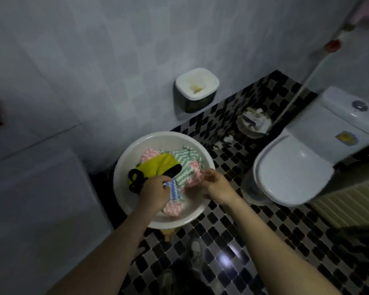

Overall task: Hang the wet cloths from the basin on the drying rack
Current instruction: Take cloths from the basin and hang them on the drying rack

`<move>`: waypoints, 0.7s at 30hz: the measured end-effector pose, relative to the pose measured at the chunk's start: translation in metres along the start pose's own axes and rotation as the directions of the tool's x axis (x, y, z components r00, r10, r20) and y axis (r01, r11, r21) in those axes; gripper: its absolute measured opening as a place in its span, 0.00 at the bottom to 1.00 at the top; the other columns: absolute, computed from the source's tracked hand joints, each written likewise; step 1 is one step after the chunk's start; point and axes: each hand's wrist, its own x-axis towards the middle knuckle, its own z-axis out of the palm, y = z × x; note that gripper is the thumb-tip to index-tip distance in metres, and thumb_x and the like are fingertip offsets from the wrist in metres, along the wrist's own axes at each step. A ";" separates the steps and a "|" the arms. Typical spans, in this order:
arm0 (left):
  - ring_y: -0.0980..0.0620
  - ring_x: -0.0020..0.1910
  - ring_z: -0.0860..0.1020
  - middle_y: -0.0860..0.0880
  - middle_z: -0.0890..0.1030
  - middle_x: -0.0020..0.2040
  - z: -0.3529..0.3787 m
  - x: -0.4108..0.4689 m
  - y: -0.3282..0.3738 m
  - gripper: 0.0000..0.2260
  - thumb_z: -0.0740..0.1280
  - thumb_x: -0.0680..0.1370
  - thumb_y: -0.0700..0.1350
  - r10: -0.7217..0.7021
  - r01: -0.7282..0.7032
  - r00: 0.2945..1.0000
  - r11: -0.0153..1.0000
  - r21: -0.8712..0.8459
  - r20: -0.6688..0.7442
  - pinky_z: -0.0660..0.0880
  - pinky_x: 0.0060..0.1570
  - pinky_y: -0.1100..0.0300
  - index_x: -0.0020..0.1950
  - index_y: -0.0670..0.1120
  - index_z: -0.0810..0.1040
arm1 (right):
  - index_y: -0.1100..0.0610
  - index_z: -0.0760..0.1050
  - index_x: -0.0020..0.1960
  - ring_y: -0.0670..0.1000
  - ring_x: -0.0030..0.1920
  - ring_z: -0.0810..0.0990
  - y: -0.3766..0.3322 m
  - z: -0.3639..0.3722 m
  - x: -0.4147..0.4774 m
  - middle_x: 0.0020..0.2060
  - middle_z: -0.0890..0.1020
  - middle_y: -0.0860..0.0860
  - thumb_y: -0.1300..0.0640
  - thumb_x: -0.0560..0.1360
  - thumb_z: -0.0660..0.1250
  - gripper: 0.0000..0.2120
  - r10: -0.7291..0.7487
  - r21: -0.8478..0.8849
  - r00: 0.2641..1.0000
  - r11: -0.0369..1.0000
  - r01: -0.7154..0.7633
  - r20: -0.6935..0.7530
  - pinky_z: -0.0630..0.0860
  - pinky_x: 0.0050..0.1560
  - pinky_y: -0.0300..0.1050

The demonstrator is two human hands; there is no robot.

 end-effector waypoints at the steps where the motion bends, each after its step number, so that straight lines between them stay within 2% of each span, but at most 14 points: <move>1: 0.39 0.54 0.78 0.43 0.78 0.63 0.002 0.005 -0.001 0.16 0.61 0.80 0.39 -0.015 0.015 1.000 1.000 0.013 0.007 0.75 0.47 0.51 0.68 0.45 0.75 | 0.53 0.70 0.61 0.56 0.54 0.79 0.003 0.004 0.011 0.55 0.78 0.53 0.60 0.77 0.65 0.13 0.028 0.002 1.000 1.000 -0.028 0.012 0.79 0.54 0.54; 4: 0.42 0.58 0.77 0.44 0.78 0.64 0.010 0.028 -0.005 0.15 0.61 0.80 0.39 0.011 -0.011 1.000 0.998 0.061 0.003 0.75 0.55 0.50 0.66 0.45 0.76 | 0.55 0.67 0.65 0.55 0.45 0.82 0.008 0.015 0.042 0.53 0.80 0.57 0.65 0.77 0.64 0.19 0.140 0.141 0.987 0.979 -0.149 0.073 0.79 0.33 0.41; 5: 0.43 0.59 0.76 0.45 0.78 0.64 0.014 0.041 -0.007 0.15 0.61 0.79 0.38 0.015 -0.015 1.000 0.997 0.077 -0.009 0.74 0.57 0.51 0.64 0.44 0.78 | 0.55 0.66 0.66 0.54 0.42 0.82 0.009 0.019 0.056 0.52 0.80 0.57 0.67 0.77 0.63 0.20 0.183 0.179 0.978 0.964 -0.199 0.101 0.79 0.33 0.41; 7: 0.43 0.59 0.77 0.46 0.78 0.63 0.020 0.053 -0.008 0.15 0.61 0.78 0.38 0.014 -0.013 1.000 0.995 0.103 -0.005 0.73 0.59 0.51 0.62 0.45 0.80 | 0.54 0.65 0.67 0.55 0.42 0.82 0.013 0.025 0.074 0.54 0.79 0.56 0.69 0.77 0.62 0.21 0.251 0.241 0.959 0.930 -0.276 0.131 0.82 0.43 0.50; 9: 0.42 0.57 0.78 0.47 0.80 0.61 0.024 0.062 -0.009 0.14 0.61 0.78 0.40 -0.015 0.014 1.000 0.991 0.133 0.007 0.75 0.55 0.50 0.60 0.47 0.81 | 0.52 0.66 0.64 0.55 0.41 0.82 0.016 0.032 0.084 0.54 0.78 0.54 0.68 0.77 0.61 0.19 0.299 0.277 0.944 0.904 -0.326 0.137 0.82 0.45 0.53; 11: 0.41 0.49 0.79 0.45 0.83 0.49 0.026 0.070 -0.011 0.11 0.62 0.77 0.41 -0.050 0.052 0.999 0.987 0.151 -0.021 0.76 0.48 0.51 0.51 0.50 0.83 | 0.53 0.69 0.59 0.53 0.36 0.79 0.018 0.038 0.096 0.46 0.78 0.54 0.70 0.77 0.62 0.16 0.333 0.362 0.936 0.864 -0.350 0.112 0.81 0.39 0.51; 12: 0.42 0.41 0.77 0.44 0.81 0.39 0.025 0.071 -0.011 0.09 0.63 0.75 0.40 -0.064 0.068 0.997 0.986 0.149 -0.033 0.74 0.42 0.54 0.41 0.50 0.82 | 0.55 0.70 0.56 0.52 0.33 0.76 0.017 0.040 0.098 0.42 0.77 0.55 0.71 0.76 0.62 0.14 0.340 0.418 0.936 0.841 -0.344 0.086 0.80 0.36 0.50; 13: 0.44 0.35 0.72 0.45 0.74 0.32 0.024 0.073 -0.013 0.09 0.62 0.71 0.39 -0.070 0.075 0.996 0.988 0.135 -0.047 0.68 0.36 0.55 0.32 0.49 0.74 | 0.57 0.72 0.53 0.51 0.30 0.73 0.016 0.042 0.102 0.39 0.76 0.56 0.73 0.75 0.62 0.13 0.352 0.458 0.935 0.823 -0.335 0.051 0.79 0.35 0.49; 14: 0.45 0.32 0.69 0.44 0.69 0.30 0.022 0.074 -0.014 0.08 0.60 0.67 0.39 -0.075 0.082 0.995 0.989 0.120 -0.062 0.64 0.33 0.54 0.29 0.47 0.68 | 0.59 0.73 0.49 0.51 0.29 0.72 0.014 0.043 0.105 0.38 0.76 0.56 0.74 0.75 0.62 0.11 0.360 0.483 0.933 0.813 -0.325 0.020 0.79 0.34 0.48; 15: 0.46 0.32 0.70 0.44 0.70 0.29 0.020 0.075 -0.015 0.07 0.59 0.66 0.39 -0.084 0.090 0.993 0.993 0.075 -0.085 0.64 0.33 0.53 0.28 0.47 0.67 | 0.60 0.74 0.47 0.51 0.30 0.72 0.012 0.044 0.106 0.38 0.76 0.57 0.75 0.74 0.63 0.11 0.359 0.503 0.933 0.806 -0.312 0.004 0.79 0.32 0.45; 16: 0.46 0.35 0.75 0.44 0.76 0.31 0.016 0.073 -0.014 0.05 0.61 0.68 0.39 -0.105 0.107 0.989 0.994 0.012 -0.101 0.68 0.35 0.54 0.32 0.41 0.74 | 0.60 0.74 0.45 0.51 0.31 0.73 0.010 0.043 0.106 0.39 0.76 0.57 0.75 0.73 0.63 0.11 0.347 0.521 0.938 0.800 -0.297 0.002 0.78 0.30 0.43; 17: 0.48 0.40 0.79 0.46 0.81 0.36 0.013 0.073 -0.013 0.09 0.64 0.71 0.38 -0.135 0.126 0.982 0.989 -0.078 -0.129 0.72 0.40 0.57 0.38 0.47 0.82 | 0.61 0.74 0.42 0.51 0.33 0.74 0.006 0.043 0.106 0.39 0.76 0.56 0.76 0.73 0.62 0.11 0.325 0.537 0.946 0.795 -0.281 0.014 0.78 0.28 0.40; 19: 0.51 0.46 0.80 0.48 0.84 0.44 0.001 0.071 -0.007 0.07 0.70 0.72 0.37 -0.227 0.181 0.957 0.954 -0.238 -0.181 0.74 0.48 0.61 0.48 0.45 0.83 | 0.59 0.71 0.38 0.50 0.38 0.75 -0.004 0.039 0.103 0.39 0.73 0.55 0.75 0.72 0.61 0.12 0.273 0.565 0.961 0.786 -0.252 0.049 0.79 0.29 0.38; 21: 0.50 0.47 0.80 0.47 0.84 0.47 -0.016 0.066 0.003 0.10 0.71 0.71 0.37 -0.315 0.213 0.926 0.890 -0.402 -0.208 0.76 0.50 0.58 0.51 0.44 0.83 | 0.60 0.71 0.38 0.49 0.41 0.77 -0.019 0.033 0.097 0.39 0.75 0.53 0.74 0.73 0.60 0.11 0.242 0.568 0.968 0.789 -0.234 0.062 0.82 0.33 0.40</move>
